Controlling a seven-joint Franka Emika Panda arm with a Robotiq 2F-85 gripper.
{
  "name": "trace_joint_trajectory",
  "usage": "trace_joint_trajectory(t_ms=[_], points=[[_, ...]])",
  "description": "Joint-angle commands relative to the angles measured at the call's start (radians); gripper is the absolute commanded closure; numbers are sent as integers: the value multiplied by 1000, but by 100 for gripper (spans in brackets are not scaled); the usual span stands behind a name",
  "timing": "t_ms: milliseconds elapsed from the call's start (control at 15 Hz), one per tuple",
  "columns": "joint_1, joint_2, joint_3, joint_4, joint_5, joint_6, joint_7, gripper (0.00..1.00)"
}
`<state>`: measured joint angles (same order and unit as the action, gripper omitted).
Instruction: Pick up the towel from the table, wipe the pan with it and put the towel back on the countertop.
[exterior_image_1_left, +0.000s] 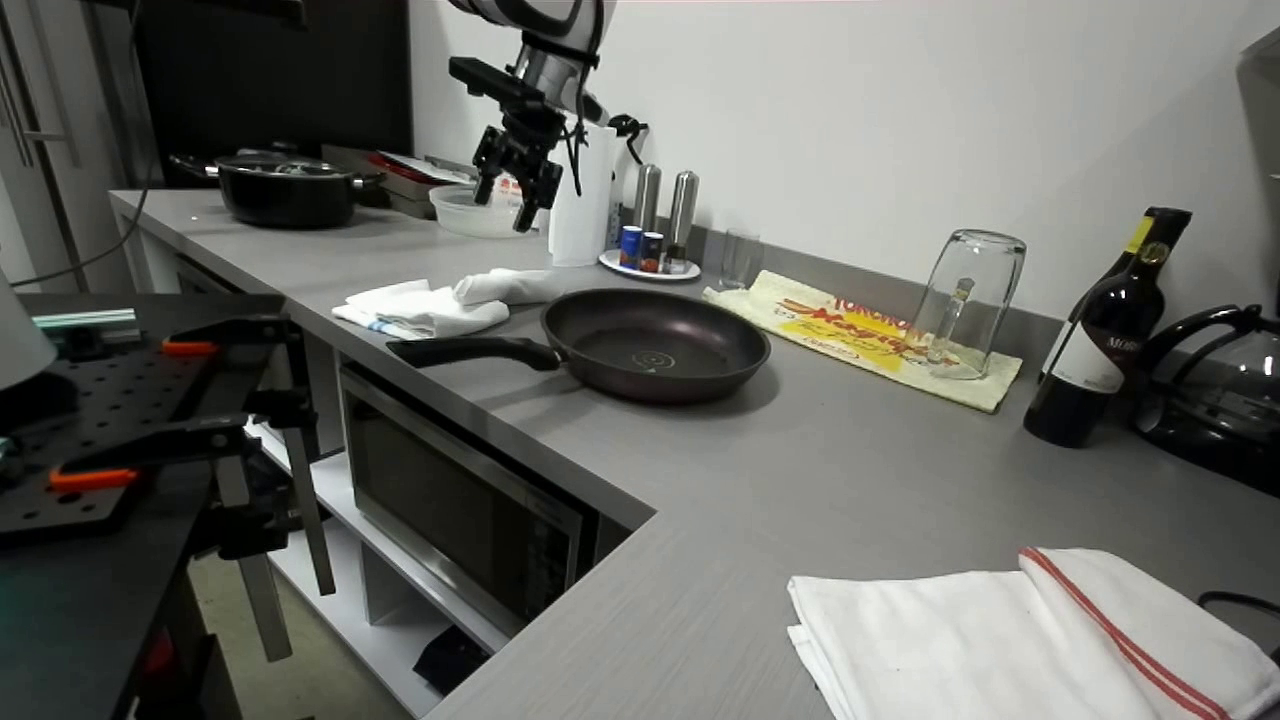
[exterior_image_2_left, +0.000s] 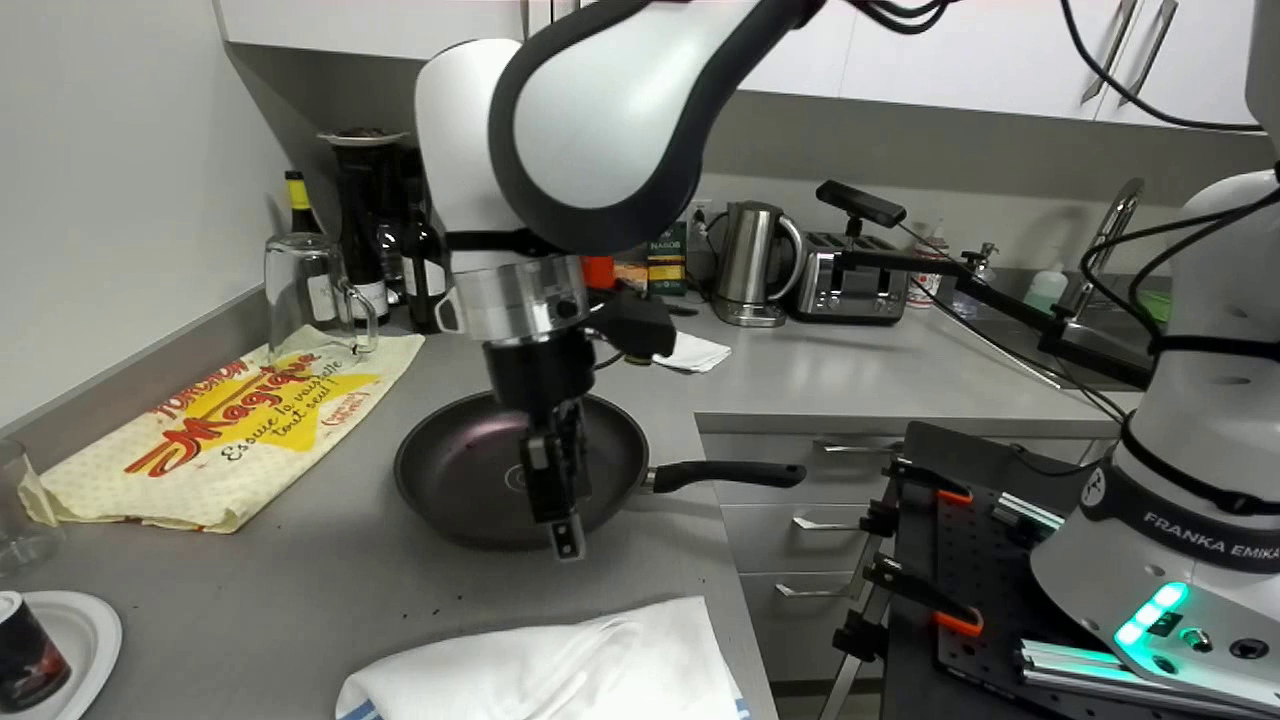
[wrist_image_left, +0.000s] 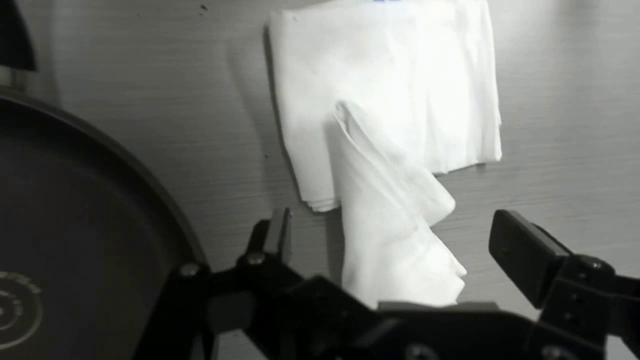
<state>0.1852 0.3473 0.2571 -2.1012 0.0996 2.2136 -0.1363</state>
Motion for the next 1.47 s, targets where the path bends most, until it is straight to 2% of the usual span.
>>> trace_joint_trajectory(t_ms=[0, 333, 467, 800, 1133, 1267, 1400], points=[[-19, -249, -36, -246, -82, 55, -51, 0], [-52, -482, -106, -431, -293, 196, 10, 0], [-78, -570, -132, -481, -315, 252, 30, 0], [-133, -725, -195, -520, -225, 240, 106, 0], [-178, -833, -199, -554, -227, 227, 203, 0], [-156, -879, -208, -582, -186, 201, 191, 0], [-110, -925, -222, -619, -133, 117, 117, 0]])
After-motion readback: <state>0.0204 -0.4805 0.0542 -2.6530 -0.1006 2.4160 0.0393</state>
